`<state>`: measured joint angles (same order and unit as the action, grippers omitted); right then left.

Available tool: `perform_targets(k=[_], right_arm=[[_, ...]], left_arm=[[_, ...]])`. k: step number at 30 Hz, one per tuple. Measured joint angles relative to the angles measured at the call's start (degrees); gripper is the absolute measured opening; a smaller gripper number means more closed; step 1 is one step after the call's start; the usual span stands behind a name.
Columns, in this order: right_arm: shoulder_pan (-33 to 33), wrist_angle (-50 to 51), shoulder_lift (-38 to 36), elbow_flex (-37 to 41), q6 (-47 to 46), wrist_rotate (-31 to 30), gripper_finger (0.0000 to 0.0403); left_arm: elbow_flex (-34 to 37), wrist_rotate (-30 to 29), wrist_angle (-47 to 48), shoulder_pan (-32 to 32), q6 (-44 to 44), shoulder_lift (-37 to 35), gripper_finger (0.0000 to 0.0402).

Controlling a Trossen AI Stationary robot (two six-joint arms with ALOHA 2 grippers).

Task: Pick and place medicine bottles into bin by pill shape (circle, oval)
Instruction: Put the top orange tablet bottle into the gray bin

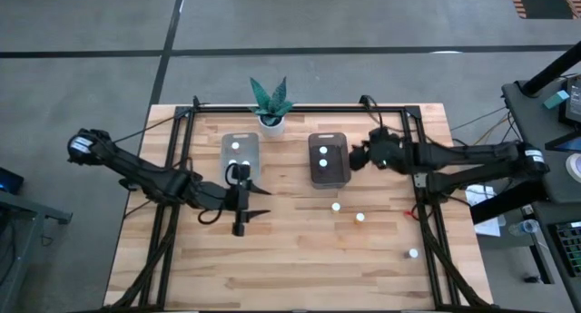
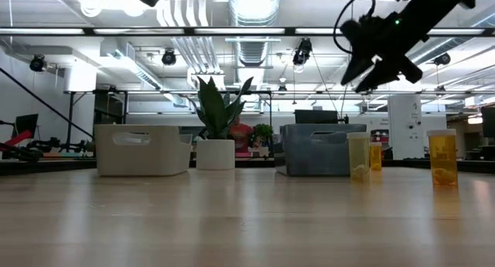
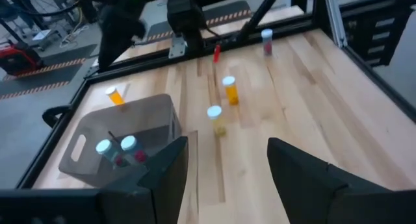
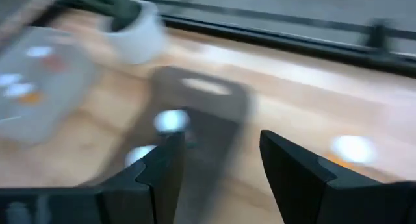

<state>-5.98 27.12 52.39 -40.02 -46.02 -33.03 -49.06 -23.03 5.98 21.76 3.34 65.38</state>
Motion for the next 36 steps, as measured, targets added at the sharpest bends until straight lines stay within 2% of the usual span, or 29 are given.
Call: perform_targets(k=[5, 11, 14, 21, 36], right_arm=[[-10.4, 11.4, 1.8, -3.2, 1.4, 2.9, 0.0191], [-22.1, 12.6, 3.9, -3.0, 7.4, 10.4, 0.0191], [-25.8, 12.4, 5.6, -3.0, 9.8, 12.5, 0.0191], [-28.8, 8.4, 10.6, -3.0, 13.1, 17.0, 0.0191], [-28.9, 7.7, 20.7, -3.0, 13.8, 16.6, 0.0192]], left_arm=[[0.0, 0.0, -2.5, 0.0, 0.0, 1.0, 0.0194], [0.0, 0.0, -4.6, 0.0, 0.1, 1.0, 0.0194], [0.0, 0.0, -4.8, 0.0, 0.1, 1.0, 0.0194], [0.0, 0.0, -4.6, 0.0, 0.3, 1.0, 0.0194], [0.0, -3.0, -4.7, 0.0, 1.7, 1.0, 0.0194]])
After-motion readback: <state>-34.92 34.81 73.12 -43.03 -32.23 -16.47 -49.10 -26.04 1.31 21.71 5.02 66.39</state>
